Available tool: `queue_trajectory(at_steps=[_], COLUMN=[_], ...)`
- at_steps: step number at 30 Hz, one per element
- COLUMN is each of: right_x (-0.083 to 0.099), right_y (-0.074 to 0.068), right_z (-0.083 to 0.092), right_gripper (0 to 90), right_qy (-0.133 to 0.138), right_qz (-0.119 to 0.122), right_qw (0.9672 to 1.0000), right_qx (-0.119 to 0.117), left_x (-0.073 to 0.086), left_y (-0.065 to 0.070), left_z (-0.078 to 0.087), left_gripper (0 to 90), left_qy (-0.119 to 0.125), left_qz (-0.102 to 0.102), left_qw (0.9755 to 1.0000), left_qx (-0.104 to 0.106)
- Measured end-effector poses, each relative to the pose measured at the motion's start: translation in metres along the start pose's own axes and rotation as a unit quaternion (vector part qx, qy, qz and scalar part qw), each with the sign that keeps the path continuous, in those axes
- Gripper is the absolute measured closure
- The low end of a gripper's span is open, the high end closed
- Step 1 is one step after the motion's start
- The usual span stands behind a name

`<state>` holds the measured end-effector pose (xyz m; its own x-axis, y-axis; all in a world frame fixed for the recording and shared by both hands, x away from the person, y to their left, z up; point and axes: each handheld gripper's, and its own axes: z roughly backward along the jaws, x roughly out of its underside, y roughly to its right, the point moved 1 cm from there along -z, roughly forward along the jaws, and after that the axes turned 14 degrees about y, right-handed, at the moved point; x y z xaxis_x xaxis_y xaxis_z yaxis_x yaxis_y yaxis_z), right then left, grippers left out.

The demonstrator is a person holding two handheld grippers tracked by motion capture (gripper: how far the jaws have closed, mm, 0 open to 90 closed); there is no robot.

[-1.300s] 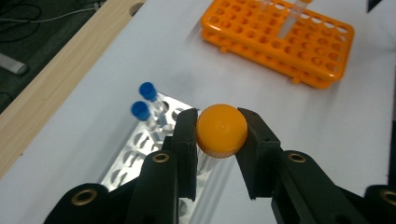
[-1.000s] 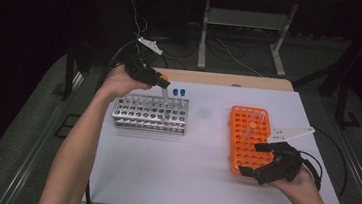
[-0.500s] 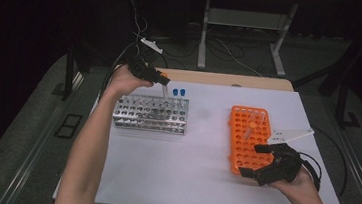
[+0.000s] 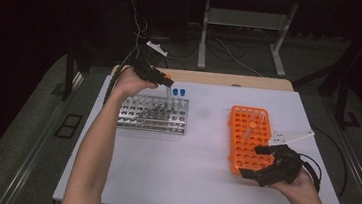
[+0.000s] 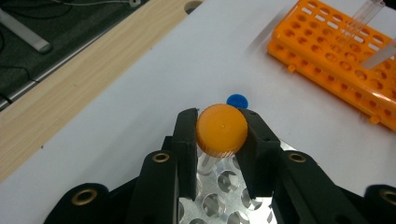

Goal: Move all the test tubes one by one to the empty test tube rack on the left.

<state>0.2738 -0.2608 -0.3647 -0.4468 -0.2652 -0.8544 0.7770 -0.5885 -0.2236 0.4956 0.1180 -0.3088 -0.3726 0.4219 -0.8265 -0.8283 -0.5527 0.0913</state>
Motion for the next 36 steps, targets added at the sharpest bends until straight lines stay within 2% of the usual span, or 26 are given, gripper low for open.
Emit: queue_trajectory(at_steps=[9,14,18,24,28,31,36], right_x=[0.004,0.005,0.005,0.006,0.007,0.006,0.005], right_y=[0.001,0.002,0.002,0.003,0.004,0.005,0.008], right_z=[-0.002,-0.003,-0.004,-0.002,0.0,0.002,0.003], right_gripper=[0.2,0.2,0.2,0.2,0.2,0.3,0.2], right_qy=[-0.002,-0.001,-0.002,0.0,0.001,0.001,0.001], right_qz=[-0.003,-0.004,-0.005,-0.007,-0.007,-0.009,-0.007], right_qw=[1.0,1.0,1.0,1.0,1.0,0.9999,0.9999], right_qx=[-0.002,-0.003,-0.003,-0.001,0.003,0.006,0.013], left_x=[0.008,0.008,0.008,0.004,0.002,0.002,0.004], left_y=[0.0,0.0,0.001,0.005,0.01,0.013,0.022], left_z=[-0.009,-0.011,-0.013,-0.005,0.008,0.016,0.03], left_gripper=[68.4,66.3,54.7,36.5,28.5,25.7,19.6], left_qy=[-0.018,-0.014,-0.021,-0.014,-0.003,0.004,0.011], left_qz=[0.001,0.019,0.028,0.04,0.041,0.041,0.04], left_qw=[0.9998,0.9994,0.9989,0.999,0.9991,0.9991,0.9991], left_qx=[0.008,0.025,0.03,0.012,0.004,0.008,0.001])
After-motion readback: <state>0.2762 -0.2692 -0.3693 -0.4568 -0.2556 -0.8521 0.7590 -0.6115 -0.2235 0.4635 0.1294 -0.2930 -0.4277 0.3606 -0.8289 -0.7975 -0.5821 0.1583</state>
